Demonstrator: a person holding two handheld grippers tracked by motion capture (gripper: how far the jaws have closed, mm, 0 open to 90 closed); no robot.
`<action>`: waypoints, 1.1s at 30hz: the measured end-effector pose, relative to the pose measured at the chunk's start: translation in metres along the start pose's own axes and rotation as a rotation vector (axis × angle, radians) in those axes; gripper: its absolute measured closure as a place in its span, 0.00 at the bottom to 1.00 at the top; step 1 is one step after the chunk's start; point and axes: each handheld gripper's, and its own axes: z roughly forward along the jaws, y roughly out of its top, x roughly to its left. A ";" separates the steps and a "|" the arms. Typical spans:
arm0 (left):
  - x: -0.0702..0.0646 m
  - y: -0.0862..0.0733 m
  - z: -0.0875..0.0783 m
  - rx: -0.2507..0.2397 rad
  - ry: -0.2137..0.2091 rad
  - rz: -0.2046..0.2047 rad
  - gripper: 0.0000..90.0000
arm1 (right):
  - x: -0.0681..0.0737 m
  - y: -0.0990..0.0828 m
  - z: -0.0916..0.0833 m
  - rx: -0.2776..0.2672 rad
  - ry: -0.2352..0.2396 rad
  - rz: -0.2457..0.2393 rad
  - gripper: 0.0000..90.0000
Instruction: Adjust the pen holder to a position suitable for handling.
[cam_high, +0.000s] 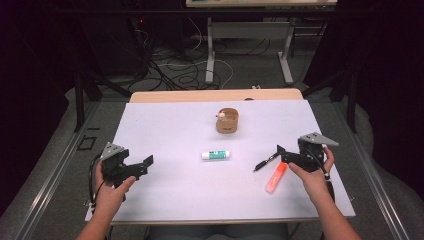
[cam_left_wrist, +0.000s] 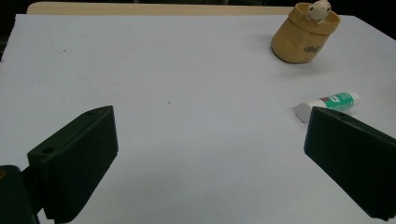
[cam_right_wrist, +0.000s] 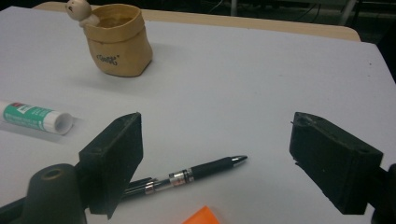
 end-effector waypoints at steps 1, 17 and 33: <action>0.000 0.000 0.000 -0.001 -0.002 0.000 0.04 | 0.002 0.002 0.001 -0.006 0.014 0.006 0.19; -0.001 0.000 0.001 0.003 -0.004 -0.010 0.05 | 0.042 0.044 0.022 0.051 0.164 -0.139 0.18; -0.001 -0.002 0.003 0.012 -0.010 -0.004 0.06 | 0.070 0.091 0.045 0.104 0.213 -0.474 0.29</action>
